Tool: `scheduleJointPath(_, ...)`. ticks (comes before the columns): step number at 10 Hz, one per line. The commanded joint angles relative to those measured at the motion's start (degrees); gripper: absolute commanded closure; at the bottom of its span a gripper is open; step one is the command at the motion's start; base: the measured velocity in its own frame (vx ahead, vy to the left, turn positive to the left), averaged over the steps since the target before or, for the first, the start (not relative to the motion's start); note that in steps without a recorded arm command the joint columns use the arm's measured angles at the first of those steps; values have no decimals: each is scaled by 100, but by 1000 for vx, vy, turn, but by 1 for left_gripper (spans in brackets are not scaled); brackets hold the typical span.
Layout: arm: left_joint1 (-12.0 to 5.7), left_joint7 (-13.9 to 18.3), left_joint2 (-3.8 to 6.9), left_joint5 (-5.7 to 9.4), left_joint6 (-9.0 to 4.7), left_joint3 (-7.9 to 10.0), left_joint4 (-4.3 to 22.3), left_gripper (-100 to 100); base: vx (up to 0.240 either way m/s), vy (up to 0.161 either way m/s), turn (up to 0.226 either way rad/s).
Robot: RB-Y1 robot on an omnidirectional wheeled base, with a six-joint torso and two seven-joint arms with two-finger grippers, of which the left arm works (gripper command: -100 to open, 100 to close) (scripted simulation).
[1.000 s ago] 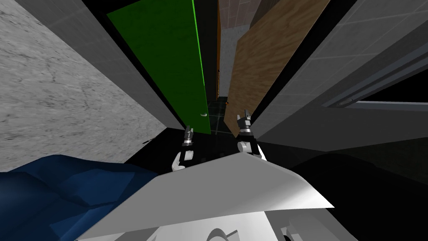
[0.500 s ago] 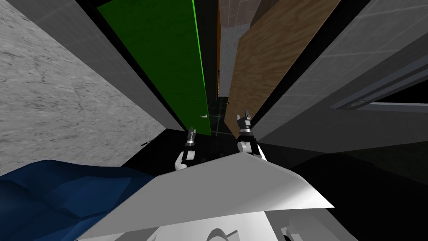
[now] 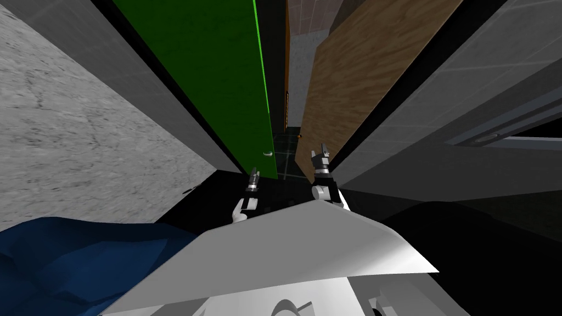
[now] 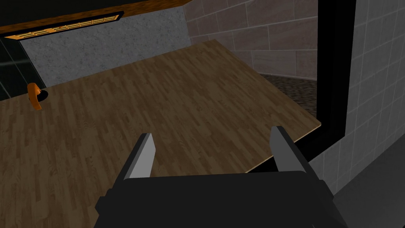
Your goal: Push the door open
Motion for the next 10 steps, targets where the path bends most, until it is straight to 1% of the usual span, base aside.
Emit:
scheduleJointPath(1,-81,27,11,0,-49,-27,204,-100,49,6,-4)
scheduleJointPath(4,-251,64,1,-11,-130,-112,650,-100,86,-1,-7)
scheduleJointPath(5,-356,87,-9,-19,-180,-165,922,-100,145,-1,-7)
scheduleJointPath(6,-409,99,-14,-22,-205,-191,1063,-100,152,32,-7)
scheduleJointPath(7,-409,99,-14,-22,-205,-191,1063,-100,89,30,-5)
scheduleJointPath(10,-555,130,-31,-33,-274,-264,1445,-100,80,9,-5)
